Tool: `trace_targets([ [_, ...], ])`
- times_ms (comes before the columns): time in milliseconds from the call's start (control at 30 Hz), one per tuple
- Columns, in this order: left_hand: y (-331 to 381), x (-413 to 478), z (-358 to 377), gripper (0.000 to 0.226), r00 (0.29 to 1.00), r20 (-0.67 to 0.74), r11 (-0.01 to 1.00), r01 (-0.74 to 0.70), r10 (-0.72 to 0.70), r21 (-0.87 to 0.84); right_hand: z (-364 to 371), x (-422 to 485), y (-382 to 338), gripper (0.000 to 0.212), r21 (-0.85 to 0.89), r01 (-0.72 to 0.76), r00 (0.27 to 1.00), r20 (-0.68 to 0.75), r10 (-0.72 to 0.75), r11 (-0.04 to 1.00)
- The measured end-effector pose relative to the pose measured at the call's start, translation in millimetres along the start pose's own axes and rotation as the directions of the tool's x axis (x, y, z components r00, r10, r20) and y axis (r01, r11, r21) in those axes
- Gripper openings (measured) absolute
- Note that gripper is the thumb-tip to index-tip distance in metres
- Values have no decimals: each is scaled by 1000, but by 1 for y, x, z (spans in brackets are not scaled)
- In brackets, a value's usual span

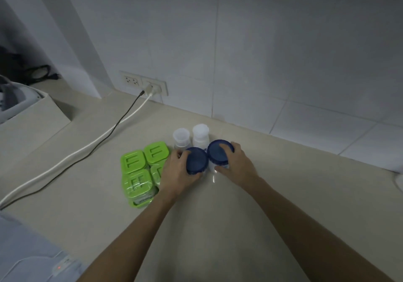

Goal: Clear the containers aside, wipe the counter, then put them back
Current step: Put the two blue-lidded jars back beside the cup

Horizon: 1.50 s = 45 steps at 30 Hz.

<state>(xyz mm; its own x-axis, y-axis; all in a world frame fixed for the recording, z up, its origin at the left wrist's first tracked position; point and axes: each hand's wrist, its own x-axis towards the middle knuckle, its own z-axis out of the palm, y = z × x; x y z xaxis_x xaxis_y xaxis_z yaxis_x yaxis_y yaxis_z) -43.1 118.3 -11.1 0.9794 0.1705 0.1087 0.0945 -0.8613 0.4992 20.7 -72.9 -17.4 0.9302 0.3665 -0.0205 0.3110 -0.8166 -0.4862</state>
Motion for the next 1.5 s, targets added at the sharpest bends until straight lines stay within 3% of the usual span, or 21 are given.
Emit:
trace_targets([
  [200,5,1,-8,76,985,141,995,-105,104,-1,-5,-6,15,69,70,11,997,-71,-6,998],
  [367,38,6,8,81,956,237,985,-172,175,-35,-40,-38,66,69,153,-77,984,-145,100,985],
  [633,190,1,97,76,890,331,941,-245,314,-232,-123,-141,203,68,224,-369,879,-230,417,902],
  [767,265,-4,141,71,858,341,906,-280,385,-317,-153,-180,263,68,173,-462,828,-268,493,870],
  [933,325,-8,186,67,862,317,905,-306,395,-297,-176,-197,308,68,-316,-435,887,-308,343,843],
  [1033,347,-5,209,67,887,290,916,-277,360,-291,-189,-193,326,66,-469,-359,926,-290,243,807],
  [1500,409,36,258,69,919,246,898,-195,307,-395,-214,-150,393,60,-504,-321,919,-371,134,802],
])
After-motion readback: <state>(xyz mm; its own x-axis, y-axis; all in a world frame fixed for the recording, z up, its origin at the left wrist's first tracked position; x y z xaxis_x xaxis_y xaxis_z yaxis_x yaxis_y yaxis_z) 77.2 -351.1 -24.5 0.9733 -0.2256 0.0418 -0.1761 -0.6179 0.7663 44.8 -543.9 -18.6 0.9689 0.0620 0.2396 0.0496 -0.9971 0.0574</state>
